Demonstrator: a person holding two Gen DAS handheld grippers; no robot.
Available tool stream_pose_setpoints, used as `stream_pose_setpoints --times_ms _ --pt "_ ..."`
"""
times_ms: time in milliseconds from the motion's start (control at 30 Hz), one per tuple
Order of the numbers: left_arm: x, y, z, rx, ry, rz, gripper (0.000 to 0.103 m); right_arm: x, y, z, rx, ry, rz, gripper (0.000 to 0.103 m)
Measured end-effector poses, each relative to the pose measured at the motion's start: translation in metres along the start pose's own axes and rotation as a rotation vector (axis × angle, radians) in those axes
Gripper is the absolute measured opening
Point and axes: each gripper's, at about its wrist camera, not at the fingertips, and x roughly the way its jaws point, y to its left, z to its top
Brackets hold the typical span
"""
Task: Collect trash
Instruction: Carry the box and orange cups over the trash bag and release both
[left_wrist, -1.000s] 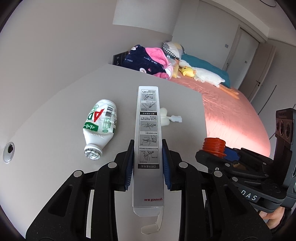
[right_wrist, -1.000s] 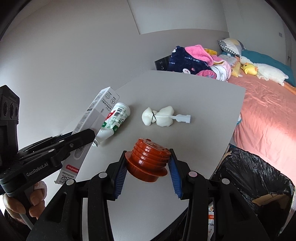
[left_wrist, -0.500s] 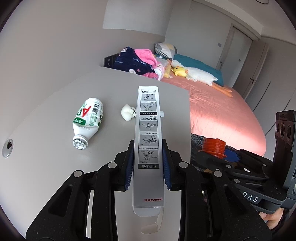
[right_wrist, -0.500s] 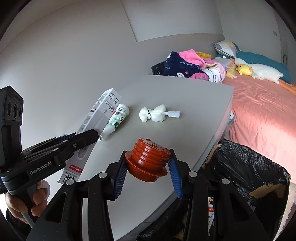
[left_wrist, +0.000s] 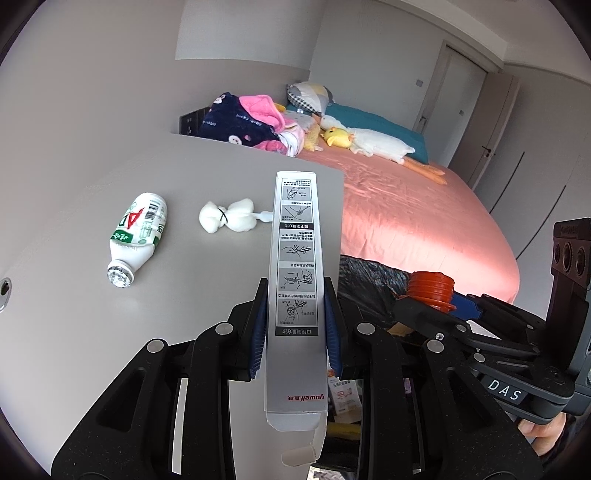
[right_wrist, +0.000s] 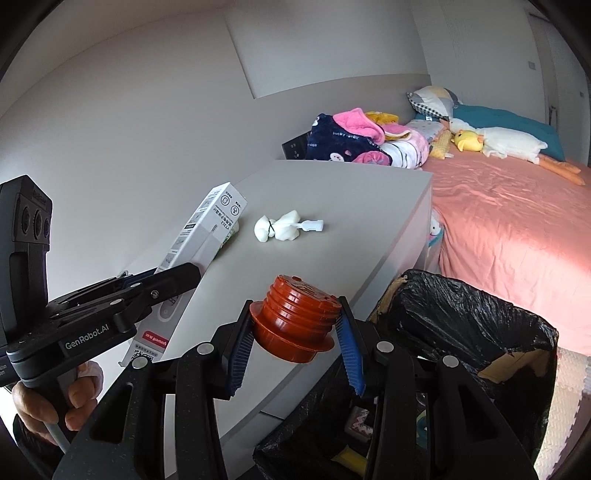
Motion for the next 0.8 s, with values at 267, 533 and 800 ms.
stream_pose_setpoints --times_ms 267,533,800 --pt "0.006 -0.027 -0.001 0.037 0.012 -0.036 0.027 -0.020 -0.023 -0.008 0.033 -0.019 -0.034 0.045" --pt "0.015 -0.056 0.001 0.085 0.030 -0.078 0.027 -0.041 -0.051 -0.011 0.085 -0.050 -0.076 0.045" --pt "0.024 -0.085 -0.002 0.136 0.056 -0.120 0.027 -0.056 -0.074 -0.014 0.130 -0.074 -0.115 0.045"
